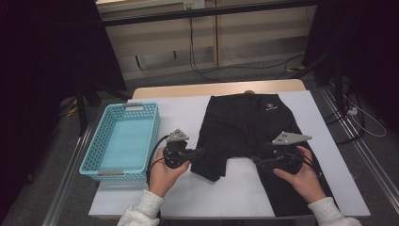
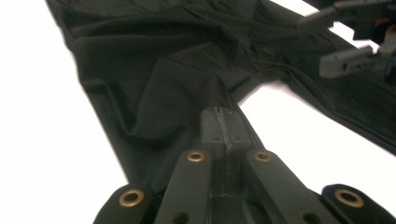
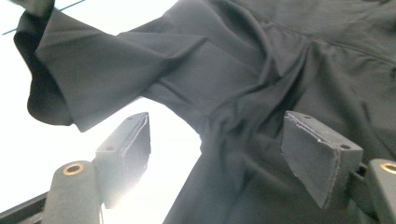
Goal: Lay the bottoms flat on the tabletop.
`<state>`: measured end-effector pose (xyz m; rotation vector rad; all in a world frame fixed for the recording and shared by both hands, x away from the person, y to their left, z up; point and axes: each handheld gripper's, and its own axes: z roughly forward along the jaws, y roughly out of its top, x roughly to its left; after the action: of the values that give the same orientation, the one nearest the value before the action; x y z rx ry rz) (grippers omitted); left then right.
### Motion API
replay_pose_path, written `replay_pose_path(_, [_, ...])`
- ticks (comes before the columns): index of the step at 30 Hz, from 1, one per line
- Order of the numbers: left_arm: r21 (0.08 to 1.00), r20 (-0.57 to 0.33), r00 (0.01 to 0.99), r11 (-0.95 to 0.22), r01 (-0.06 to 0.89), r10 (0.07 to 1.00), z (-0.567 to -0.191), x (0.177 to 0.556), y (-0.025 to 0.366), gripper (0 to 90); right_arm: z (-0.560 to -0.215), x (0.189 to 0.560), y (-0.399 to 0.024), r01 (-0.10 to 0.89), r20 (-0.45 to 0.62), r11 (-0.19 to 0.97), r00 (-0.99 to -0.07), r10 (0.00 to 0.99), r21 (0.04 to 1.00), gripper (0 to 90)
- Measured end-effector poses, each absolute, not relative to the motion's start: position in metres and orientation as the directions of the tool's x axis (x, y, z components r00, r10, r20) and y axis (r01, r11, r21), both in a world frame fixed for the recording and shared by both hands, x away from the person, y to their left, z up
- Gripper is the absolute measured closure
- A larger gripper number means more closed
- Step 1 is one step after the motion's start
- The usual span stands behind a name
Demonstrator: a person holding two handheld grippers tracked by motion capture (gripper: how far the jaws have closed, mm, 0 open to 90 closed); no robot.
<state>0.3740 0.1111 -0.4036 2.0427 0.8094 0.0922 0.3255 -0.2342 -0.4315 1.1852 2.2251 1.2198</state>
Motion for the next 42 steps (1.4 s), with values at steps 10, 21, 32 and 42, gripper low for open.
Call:
replay_pose_path(10, [0.787, -0.247, 0.743, -0.319, 0.529, 0.622, -0.4, 0.378, 0.129, 90.0, -0.432, 0.333, -0.208, 0.485, 0.079, 0.348, -0.664, 0.743, 0.802, 39.0])
replay_pose_path(21, [0.801, -0.256, 0.697, -0.257, 0.541, 0.67, -0.398, 0.382, 0.147, 90.0, -0.44, 0.345, -0.174, 0.467, 0.049, 0.437, -0.724, 0.688, 0.769, 51.5])
replay_pose_path(32, [0.799, -0.257, 0.669, -0.236, 0.553, 0.698, -0.4, 0.384, 0.153, 90.0, -0.451, 0.372, -0.144, 0.459, 0.04, 0.478, -0.751, 0.659, 0.749, 67.2])
replay_pose_path(42, [0.801, -0.258, 0.664, -0.229, 0.553, 0.702, -0.399, 0.383, 0.154, 90.0, -0.459, 0.374, -0.132, 0.454, 0.015, 0.522, -0.765, 0.644, 0.722, 88.9])
